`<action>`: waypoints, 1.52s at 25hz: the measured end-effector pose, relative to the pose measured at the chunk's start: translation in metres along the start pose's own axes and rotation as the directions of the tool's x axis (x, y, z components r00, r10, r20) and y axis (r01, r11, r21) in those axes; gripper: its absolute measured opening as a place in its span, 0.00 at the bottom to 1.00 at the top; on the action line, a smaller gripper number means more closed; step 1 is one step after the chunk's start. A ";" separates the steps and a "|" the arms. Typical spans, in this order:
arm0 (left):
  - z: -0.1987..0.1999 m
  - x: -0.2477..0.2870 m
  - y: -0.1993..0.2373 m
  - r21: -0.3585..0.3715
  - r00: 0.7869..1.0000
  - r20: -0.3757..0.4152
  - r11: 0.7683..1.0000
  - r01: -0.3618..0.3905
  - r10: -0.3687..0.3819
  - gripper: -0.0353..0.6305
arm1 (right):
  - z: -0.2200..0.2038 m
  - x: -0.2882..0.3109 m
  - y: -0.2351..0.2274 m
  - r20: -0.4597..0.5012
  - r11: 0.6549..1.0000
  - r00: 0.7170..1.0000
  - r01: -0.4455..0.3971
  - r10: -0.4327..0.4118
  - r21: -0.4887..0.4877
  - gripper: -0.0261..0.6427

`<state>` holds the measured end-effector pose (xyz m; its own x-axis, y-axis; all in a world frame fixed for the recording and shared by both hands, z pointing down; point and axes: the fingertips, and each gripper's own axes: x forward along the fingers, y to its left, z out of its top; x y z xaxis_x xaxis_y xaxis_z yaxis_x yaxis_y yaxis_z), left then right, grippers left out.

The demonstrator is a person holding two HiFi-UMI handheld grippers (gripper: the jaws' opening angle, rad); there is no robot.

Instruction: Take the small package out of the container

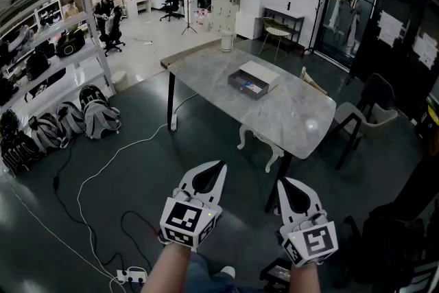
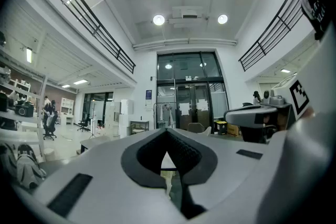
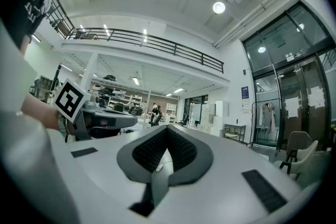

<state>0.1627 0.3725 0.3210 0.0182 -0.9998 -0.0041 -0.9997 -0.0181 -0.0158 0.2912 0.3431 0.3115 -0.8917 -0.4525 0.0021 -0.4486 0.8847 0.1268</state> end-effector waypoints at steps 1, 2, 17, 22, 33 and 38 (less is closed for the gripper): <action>0.001 0.000 -0.003 0.005 1.000 0.000 1.000 -0.007 0.007 0.07 | 0.000 -0.003 -0.003 0.002 1.000 1.000 0.001 -0.001 0.001 0.08; 0.001 0.000 -0.006 0.009 1.000 0.001 1.000 -0.013 0.013 0.07 | 0.000 -0.005 -0.007 0.004 1.000 1.000 0.004 -0.004 0.003 0.08; 0.002 0.023 0.007 0.005 0.999 0.008 0.999 -0.038 0.038 0.07 | -0.003 0.019 -0.028 0.042 0.999 0.998 -0.043 0.042 0.024 0.08; 0.000 0.051 0.039 -0.013 1.000 0.008 0.999 -0.030 0.030 0.07 | -0.004 0.056 -0.049 0.021 1.000 1.000 -0.014 0.014 0.007 0.08; -0.002 0.157 0.136 -0.040 0.999 0.013 0.999 0.030 -0.029 0.07 | -0.011 0.186 -0.091 -0.021 1.000 1.000 0.010 -0.010 -0.014 0.08; -0.004 0.195 0.177 -0.065 0.997 0.010 0.995 0.078 -0.078 0.07 | -0.014 0.238 -0.106 -0.033 0.999 0.999 0.040 -0.040 -0.012 0.08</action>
<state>-0.0105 0.1746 0.3219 0.0961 -0.9953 -0.0125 -0.9941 -0.0966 0.0489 0.1277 0.1397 0.3122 -0.8707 -0.4910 0.0294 -0.4829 0.8646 0.1385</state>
